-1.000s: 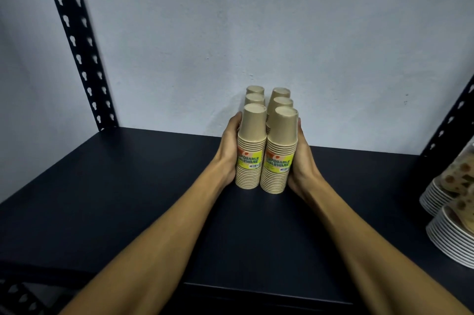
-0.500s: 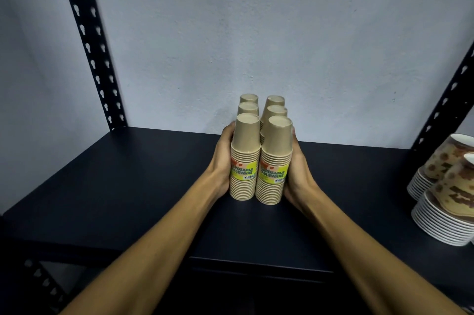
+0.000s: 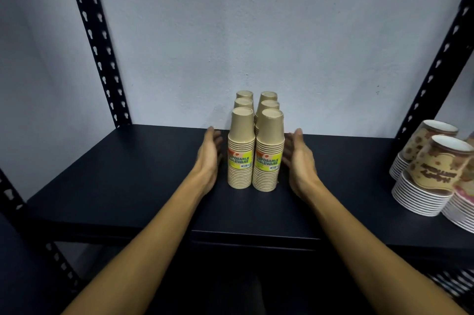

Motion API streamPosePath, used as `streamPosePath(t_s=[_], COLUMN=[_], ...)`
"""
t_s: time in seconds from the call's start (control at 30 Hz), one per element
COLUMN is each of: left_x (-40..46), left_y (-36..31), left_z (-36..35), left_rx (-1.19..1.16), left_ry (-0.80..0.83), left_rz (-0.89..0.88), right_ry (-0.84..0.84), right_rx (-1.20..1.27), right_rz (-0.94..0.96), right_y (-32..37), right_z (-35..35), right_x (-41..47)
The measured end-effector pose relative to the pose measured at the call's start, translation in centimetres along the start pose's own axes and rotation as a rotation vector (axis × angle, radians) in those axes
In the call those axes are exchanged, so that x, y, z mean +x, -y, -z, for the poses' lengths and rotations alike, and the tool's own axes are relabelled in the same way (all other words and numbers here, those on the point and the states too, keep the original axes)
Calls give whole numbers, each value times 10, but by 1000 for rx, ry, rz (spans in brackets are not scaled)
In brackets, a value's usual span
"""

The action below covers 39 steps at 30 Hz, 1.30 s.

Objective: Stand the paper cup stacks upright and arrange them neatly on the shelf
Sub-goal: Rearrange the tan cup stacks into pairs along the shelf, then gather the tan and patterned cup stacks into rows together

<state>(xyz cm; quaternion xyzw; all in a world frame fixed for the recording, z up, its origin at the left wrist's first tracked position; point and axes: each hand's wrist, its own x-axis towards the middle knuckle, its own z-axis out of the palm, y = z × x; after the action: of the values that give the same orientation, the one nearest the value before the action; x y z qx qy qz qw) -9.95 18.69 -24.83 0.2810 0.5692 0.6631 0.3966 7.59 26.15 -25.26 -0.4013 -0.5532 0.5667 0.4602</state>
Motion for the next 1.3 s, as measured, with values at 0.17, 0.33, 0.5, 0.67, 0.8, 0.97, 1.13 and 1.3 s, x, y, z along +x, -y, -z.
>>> streamPosePath(t_s=[0.17,0.33,0.5,0.67,0.8,0.97,1.13,1.3], left_x=[-47,-69,-86,-121,-158,-174,-172,-154], left_y=[7,19,24,33,48,64,69,45], left_z=[31,40,38,30,1,-54,-116,-181], left_rx=[791,1317,1450,1483,1472,1455,1349,1137], left_ry=[-111,-28,5,-21,-78,12,244,454], left_rz=[-272,-267,-254,-254,-254,-426,-544,-519], right_ry=[-22,161,209,220,204,139,16,-363], right_rx=[-728,-1303,-1398,-1398,-1386,-1396,-1388,-1109], right_rz=[251,280,251,249,242,271,294,444], right_y=[-3,-10,-7,-6,-3,5,14,32], right_z=[39,60,75,92,112,145,185,232], right_x=[-30,-59,-82,-105,-125,-144,-148,-151])
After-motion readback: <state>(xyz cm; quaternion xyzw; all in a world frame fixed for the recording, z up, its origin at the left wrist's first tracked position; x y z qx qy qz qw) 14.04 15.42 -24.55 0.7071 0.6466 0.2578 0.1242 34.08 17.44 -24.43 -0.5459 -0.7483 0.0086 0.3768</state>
